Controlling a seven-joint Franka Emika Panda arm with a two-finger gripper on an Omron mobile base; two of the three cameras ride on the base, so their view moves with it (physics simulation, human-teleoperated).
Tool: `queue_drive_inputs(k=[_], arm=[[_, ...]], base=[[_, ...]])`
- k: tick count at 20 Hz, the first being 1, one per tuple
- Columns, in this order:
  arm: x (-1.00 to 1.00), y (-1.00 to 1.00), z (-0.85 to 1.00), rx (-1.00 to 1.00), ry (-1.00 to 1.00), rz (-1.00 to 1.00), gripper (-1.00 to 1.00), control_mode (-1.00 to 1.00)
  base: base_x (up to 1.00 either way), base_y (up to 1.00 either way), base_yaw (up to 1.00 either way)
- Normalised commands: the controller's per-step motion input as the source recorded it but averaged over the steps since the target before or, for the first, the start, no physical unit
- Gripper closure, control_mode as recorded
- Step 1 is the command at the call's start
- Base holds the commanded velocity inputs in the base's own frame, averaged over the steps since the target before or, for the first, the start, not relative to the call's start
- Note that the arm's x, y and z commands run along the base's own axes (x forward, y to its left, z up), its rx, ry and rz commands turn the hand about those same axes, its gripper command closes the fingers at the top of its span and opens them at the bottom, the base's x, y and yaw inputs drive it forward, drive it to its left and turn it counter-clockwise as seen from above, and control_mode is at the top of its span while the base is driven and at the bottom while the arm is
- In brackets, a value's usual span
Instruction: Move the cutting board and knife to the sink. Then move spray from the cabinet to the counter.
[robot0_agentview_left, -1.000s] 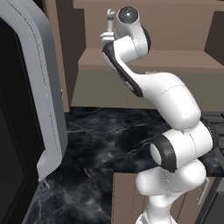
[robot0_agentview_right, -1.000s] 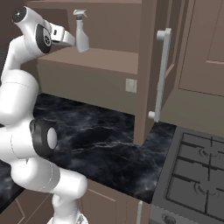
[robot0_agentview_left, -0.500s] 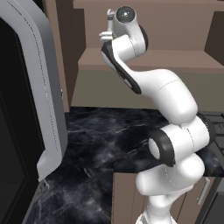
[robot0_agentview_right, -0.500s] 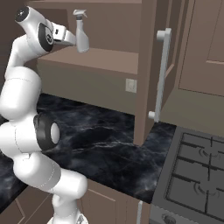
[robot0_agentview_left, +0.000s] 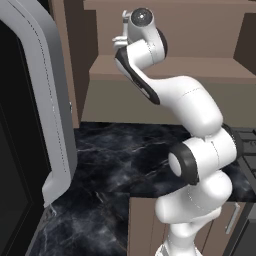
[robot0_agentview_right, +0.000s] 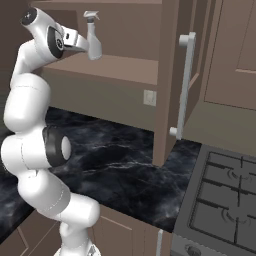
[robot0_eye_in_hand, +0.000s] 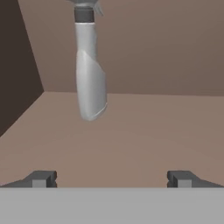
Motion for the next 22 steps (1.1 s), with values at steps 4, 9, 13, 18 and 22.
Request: queue_drive_inputs(k=[4, 9, 13, 18, 22], arm=[[0.19, 0.0, -0.06, 0.0, 0.0, 0.0, -1.0, -1.0], [0.18, 0.0, -0.03, 0.0, 0.0, 0.0, -1.0, -1.0], [0.18, 0.0, -0.02, 0.0, 0.0, 0.0, -1.0, -1.0], [0.12, 0.0, -0.08, 0.0, 0.0, 0.0, -1.0, -1.0], [0.17, 0.0, -0.06, 0.0, 0.0, 0.0, -1.0, -1.0]], base=[[0.0, 0.0, 0.0], [0.0, 0.0, 0.0], [0.0, 0.0, 0.0], [0.0, 0.0, 0.0], [0.0, 0.0, 0.0]])
